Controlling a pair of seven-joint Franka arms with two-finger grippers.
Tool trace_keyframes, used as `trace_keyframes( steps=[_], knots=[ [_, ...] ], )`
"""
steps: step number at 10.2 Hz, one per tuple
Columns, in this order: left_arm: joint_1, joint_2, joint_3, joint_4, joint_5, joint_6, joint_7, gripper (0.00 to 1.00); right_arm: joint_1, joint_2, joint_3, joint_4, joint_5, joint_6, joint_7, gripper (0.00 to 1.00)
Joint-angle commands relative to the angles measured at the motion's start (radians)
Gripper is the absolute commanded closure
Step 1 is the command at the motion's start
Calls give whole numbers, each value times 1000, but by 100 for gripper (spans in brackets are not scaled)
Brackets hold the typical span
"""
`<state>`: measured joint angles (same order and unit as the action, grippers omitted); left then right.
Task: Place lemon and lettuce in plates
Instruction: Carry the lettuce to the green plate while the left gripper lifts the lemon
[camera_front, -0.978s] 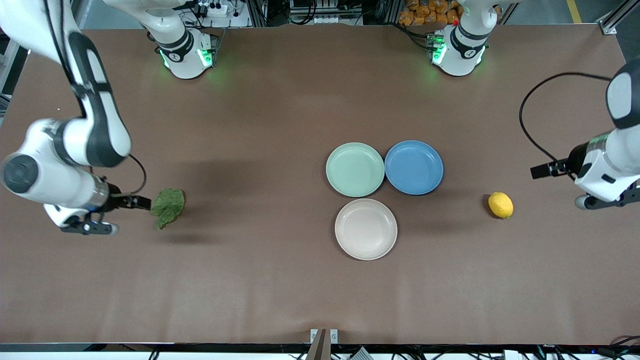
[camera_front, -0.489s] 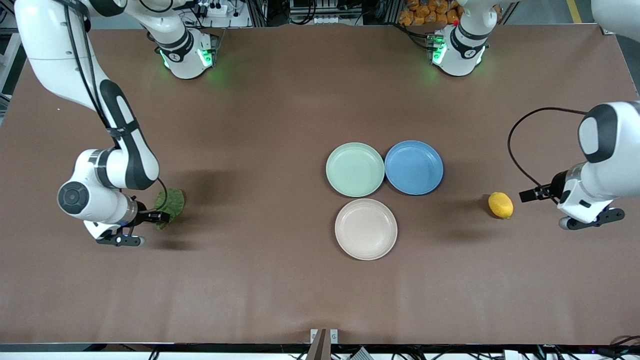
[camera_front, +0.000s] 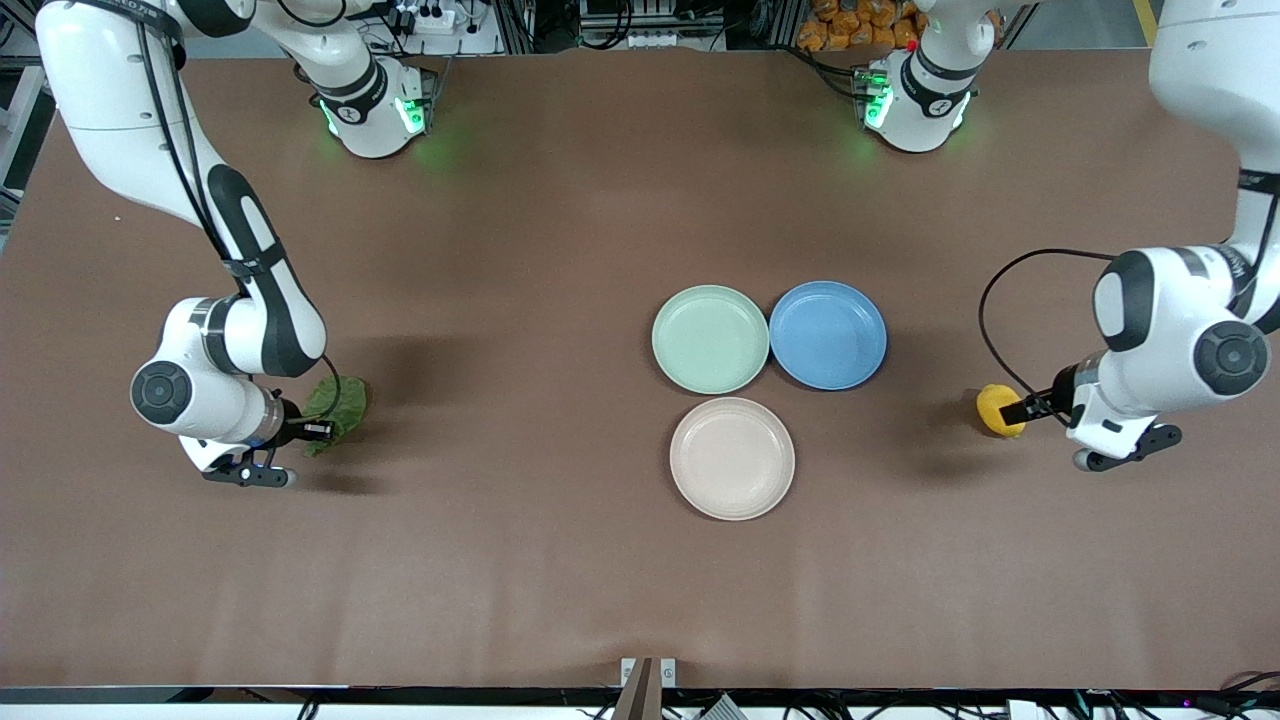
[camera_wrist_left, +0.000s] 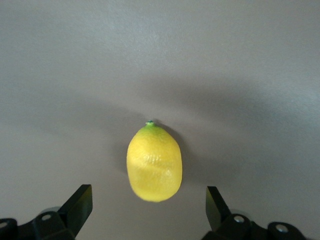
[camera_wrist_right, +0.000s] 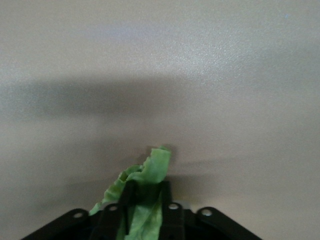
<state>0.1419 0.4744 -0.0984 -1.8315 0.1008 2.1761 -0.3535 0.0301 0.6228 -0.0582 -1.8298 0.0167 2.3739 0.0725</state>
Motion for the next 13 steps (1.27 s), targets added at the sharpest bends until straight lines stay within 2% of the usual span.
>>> trace_keyframes(
  steps=[1, 4, 8, 9, 10, 11, 13],
  knots=[
    [7, 32, -4, -41, 5, 89, -27, 0, 4, -21, 5, -13, 3, 4, 27, 100],
    [7, 69, -3, -43, 5, 120, -28, 0, 17, -80, 24, 65, 5, -155, 105, 100],
    [7, 99, -3, -45, 13, 136, -27, 0, 19, -107, 199, 187, 118, -272, 425, 100],
    [11, 99, -3, -45, 16, 136, -25, 42, 22, -106, 263, 210, 121, -271, 543, 100],
    [11, 96, -3, -48, 17, 136, -25, 97, 30, -101, 317, 236, 121, -262, 657, 100],
    [13, 95, -3, -54, 19, 136, -24, 100, 60, -94, 346, 263, 123, -254, 750, 100],
    [10, 90, -3, -51, 20, 134, -19, 100, 167, -84, 347, 277, 159, -181, 896, 100]
  ],
)
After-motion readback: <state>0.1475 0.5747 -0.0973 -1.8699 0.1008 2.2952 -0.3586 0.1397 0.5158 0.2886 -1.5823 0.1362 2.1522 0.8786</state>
